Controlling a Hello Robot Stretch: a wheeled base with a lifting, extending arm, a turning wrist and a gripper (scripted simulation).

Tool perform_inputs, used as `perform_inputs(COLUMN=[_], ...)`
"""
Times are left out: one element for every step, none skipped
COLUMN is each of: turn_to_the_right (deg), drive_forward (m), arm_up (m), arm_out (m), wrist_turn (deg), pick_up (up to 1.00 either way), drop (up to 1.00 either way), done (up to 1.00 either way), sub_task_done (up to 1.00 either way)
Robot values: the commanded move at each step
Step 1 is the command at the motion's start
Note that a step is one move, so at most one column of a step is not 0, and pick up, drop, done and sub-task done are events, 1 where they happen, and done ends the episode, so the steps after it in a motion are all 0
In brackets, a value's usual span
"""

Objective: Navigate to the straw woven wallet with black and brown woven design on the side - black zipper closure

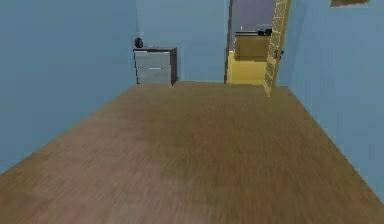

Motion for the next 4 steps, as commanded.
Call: perform_inputs(turn_to_the_right=[6.0,0.0,9.0,0.0], drive_forward=[0.00,0.55,0.00,1.00], arm_up=[0.00,0.00,0.00,0.00], arm_out=[0.00,0.00,0.00,0.00], wrist_turn=[0.0,0.0,0.0,0.0], pick_up=[0.00,0.00,0.00,0.00], drop=[0.00,0.00,0.00,0.00], done=[0.00,0.00,0.00,0.00], sub_task_done=[0.00,0.00,0.00,0.00])
